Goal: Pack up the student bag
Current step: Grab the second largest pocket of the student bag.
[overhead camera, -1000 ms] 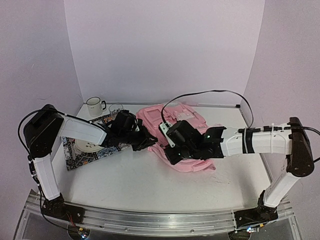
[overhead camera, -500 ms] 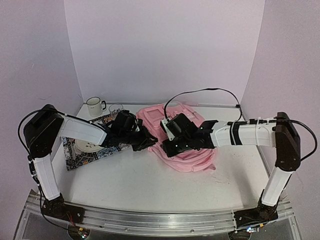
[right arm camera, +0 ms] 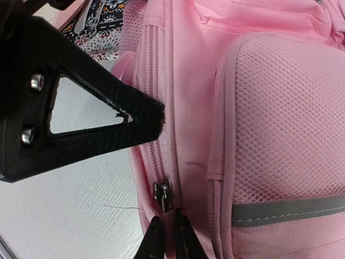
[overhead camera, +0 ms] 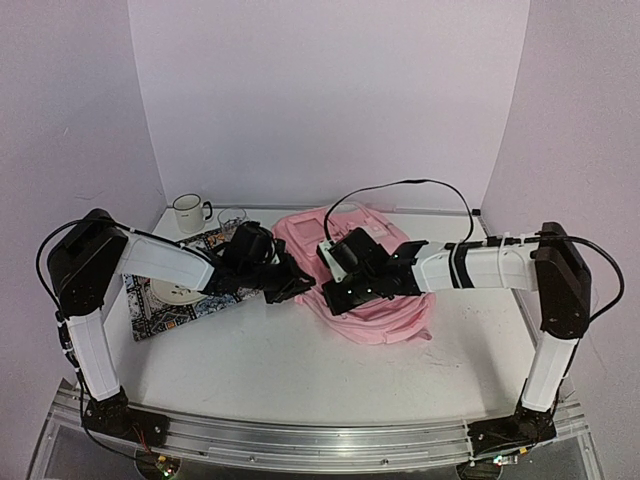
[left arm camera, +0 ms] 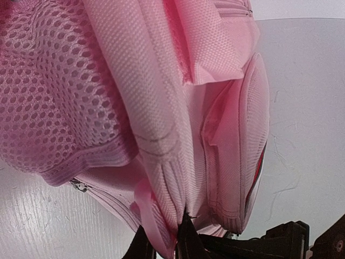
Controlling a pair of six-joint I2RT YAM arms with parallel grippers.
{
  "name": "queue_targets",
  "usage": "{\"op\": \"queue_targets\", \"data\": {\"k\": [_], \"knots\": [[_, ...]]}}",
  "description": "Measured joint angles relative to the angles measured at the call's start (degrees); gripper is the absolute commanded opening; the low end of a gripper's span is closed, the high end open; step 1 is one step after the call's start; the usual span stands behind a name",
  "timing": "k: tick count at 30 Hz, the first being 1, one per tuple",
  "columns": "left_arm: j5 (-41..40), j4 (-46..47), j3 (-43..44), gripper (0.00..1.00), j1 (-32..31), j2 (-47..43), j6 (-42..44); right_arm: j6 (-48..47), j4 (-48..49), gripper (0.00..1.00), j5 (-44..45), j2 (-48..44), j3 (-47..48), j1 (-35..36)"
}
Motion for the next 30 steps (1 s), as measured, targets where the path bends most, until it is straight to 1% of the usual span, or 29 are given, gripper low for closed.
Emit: {"op": "queue_targets", "data": {"k": [6, 13, 16, 17, 18, 22, 25, 30], "knots": [[-0.7, 0.1, 0.0, 0.00, -0.2, 0.0, 0.8, 0.1, 0.2, 0.00, -1.3, -1.2, -0.8, -0.3], [0.9, 1.0, 0.0, 0.00, -1.1, 0.0, 2.0, 0.8, 1.1, 0.00, -2.6, -6.2, -5.9, -0.4], [2.0, 1.0, 0.0, 0.00, -1.2, 0.0, 2.2, 0.9, 1.9, 0.02, -3.0, -7.3, -7.6, -0.4], [2.4, 1.0, 0.0, 0.00, -1.2, 0.0, 2.4, 0.9, 2.2, 0.05, -3.2, -7.5, -7.9, -0.4], [2.6, 1.0, 0.0, 0.00, -1.2, 0.0, 2.5, 0.9, 2.3, 0.10, -3.4, -7.5, -8.1, -0.4], [3.4, 0.9, 0.0, 0.00, -1.0, 0.0, 3.2, 1.5, 1.7, 0.27, -4.5, -7.5, -8.1, -0.4], [3.8, 0.6, 0.0, 0.00, -0.7, 0.0, 3.5, 2.0, 0.8, 0.28, -5.6, -7.5, -8.1, -0.3], [4.1, 0.5, 0.0, 0.00, -0.7, 0.0, 3.6, 3.0, 0.0, 0.25, -6.4, -7.5, -7.9, -0.3]]}}
